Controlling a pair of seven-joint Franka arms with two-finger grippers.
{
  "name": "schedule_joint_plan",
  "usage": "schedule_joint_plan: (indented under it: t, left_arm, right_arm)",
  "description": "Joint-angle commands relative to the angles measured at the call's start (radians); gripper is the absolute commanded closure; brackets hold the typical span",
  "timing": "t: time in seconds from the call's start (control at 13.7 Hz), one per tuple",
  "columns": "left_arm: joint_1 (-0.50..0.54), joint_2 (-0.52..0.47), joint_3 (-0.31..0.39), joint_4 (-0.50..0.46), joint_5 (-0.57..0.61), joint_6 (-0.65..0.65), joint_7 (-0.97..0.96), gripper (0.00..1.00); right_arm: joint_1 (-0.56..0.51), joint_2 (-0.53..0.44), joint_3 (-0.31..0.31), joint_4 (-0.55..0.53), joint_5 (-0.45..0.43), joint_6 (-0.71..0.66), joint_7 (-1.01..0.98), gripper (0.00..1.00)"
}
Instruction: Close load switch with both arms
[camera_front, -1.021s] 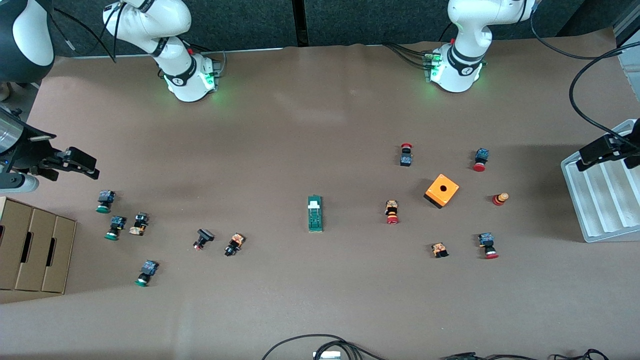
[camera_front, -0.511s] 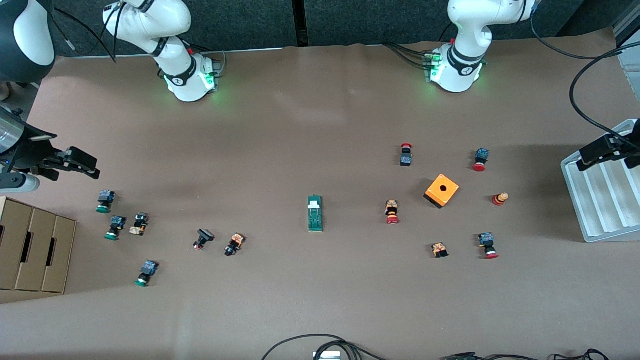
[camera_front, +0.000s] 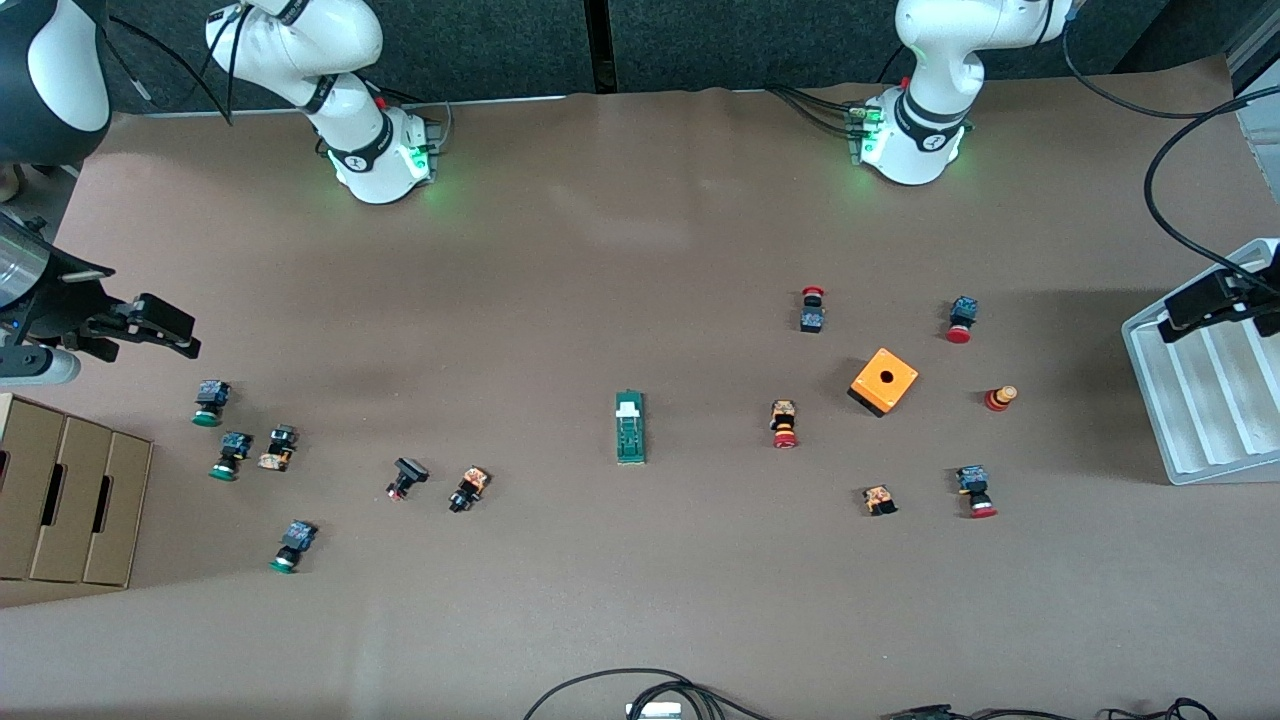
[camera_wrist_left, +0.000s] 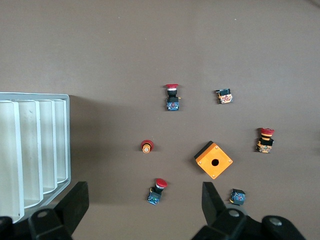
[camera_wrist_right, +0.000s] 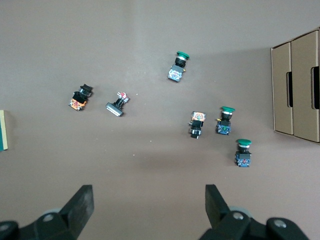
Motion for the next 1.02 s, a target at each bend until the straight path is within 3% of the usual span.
schedule_joint_plan:
  t: [0.0, 0.95]
  left_arm:
    - [0.002, -0.004, 0.001, -0.001, -0.003, -0.004, 0.008, 0.00]
    - [0.002, 0.000, 0.001, -0.004, -0.002, -0.004, -0.003, 0.00]
  right_arm:
    - [0.007, 0.007, -0.005, 0.015, 0.004, -0.003, -0.006, 0.01]
    - [0.013, 0.007, -0.005, 0.015, 0.004, -0.003, -0.006, 0.01]
